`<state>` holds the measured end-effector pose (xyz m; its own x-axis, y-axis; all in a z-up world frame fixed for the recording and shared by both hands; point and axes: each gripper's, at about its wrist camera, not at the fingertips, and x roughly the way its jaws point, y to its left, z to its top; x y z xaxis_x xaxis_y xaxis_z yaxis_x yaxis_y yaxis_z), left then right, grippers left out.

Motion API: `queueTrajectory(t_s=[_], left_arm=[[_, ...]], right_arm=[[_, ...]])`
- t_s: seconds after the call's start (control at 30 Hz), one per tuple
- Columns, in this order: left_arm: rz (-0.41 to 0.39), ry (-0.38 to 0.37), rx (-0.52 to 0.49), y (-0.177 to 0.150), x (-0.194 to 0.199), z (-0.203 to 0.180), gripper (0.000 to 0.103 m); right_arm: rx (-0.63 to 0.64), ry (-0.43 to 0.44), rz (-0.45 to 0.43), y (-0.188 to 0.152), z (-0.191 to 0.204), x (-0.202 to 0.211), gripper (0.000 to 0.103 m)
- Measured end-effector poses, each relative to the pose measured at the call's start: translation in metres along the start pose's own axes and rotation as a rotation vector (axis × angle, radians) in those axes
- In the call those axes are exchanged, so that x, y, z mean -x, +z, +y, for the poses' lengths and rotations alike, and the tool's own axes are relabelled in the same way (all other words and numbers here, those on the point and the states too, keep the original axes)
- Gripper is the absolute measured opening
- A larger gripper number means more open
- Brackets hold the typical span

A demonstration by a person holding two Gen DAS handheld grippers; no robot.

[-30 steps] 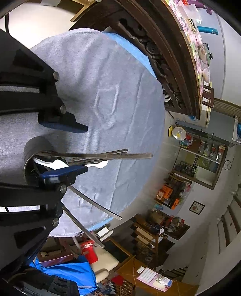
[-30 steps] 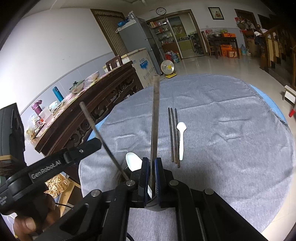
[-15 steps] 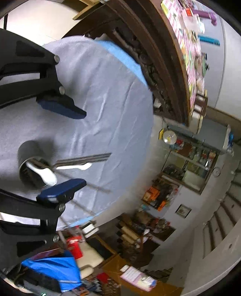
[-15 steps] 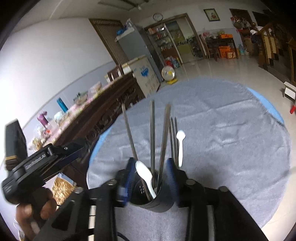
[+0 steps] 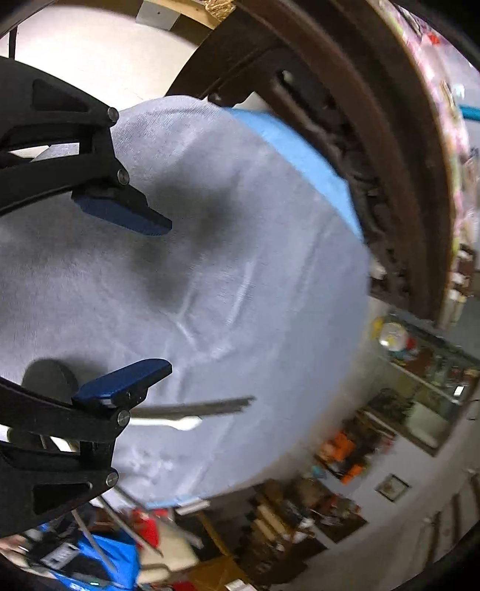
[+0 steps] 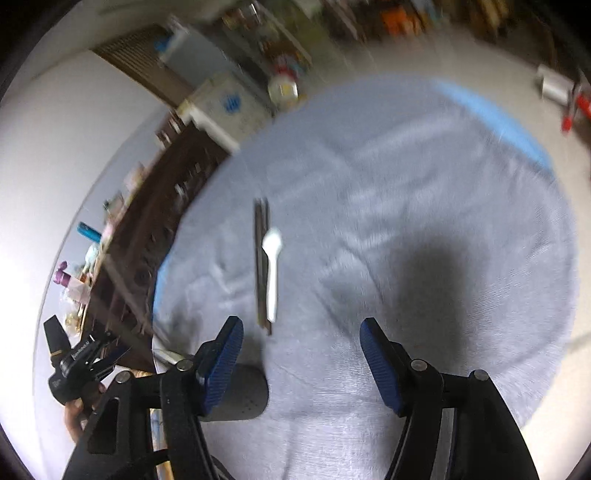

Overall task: Organize utensils
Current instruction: 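Withdraw both grippers from the holder back over the remaining utensils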

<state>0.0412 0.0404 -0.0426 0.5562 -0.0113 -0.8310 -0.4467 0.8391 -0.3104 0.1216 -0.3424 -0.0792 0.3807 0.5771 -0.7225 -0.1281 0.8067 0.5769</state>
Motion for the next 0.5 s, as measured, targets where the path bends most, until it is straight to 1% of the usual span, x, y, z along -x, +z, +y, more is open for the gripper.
queueTrajectory(t_s=[0.03,0.1,0.17,0.23,0.3,0.37,0.47,0.5], left_arm=[[0.026,0.008,-0.015,0.002,-0.009,-0.001,0.070],[0.062,0.023,-0.038,0.002,-0.023,-0.004,0.070],[0.090,0.031,-0.060,0.004,-0.034,-0.007,0.070],[0.108,0.039,-0.082,0.006,-0.042,-0.010,0.070],[0.121,0.039,-0.098,0.009,-0.047,-0.012,0.070],[0.129,0.037,-0.107,0.011,-0.053,-0.012,0.070],[0.138,0.035,-0.116,0.017,-0.061,-0.011,0.070],[0.141,0.039,-0.118,0.019,-0.065,-0.011,0.070]], right_arm=[[-0.003,0.001,0.045,0.006,-0.006,-0.014,0.058],[0.004,-0.011,0.122,0.018,-0.005,-0.040,0.051],[0.036,-0.009,0.210,0.032,0.004,-0.070,0.050],[0.053,-0.025,0.245,0.044,0.012,-0.091,0.050],[0.069,-0.022,0.313,0.059,0.022,-0.121,0.050],[0.092,-0.053,0.341,0.072,0.032,-0.145,0.050],[0.096,-0.049,0.375,0.084,0.043,-0.169,0.050],[0.113,-0.063,0.385,0.087,0.049,-0.177,0.050]])
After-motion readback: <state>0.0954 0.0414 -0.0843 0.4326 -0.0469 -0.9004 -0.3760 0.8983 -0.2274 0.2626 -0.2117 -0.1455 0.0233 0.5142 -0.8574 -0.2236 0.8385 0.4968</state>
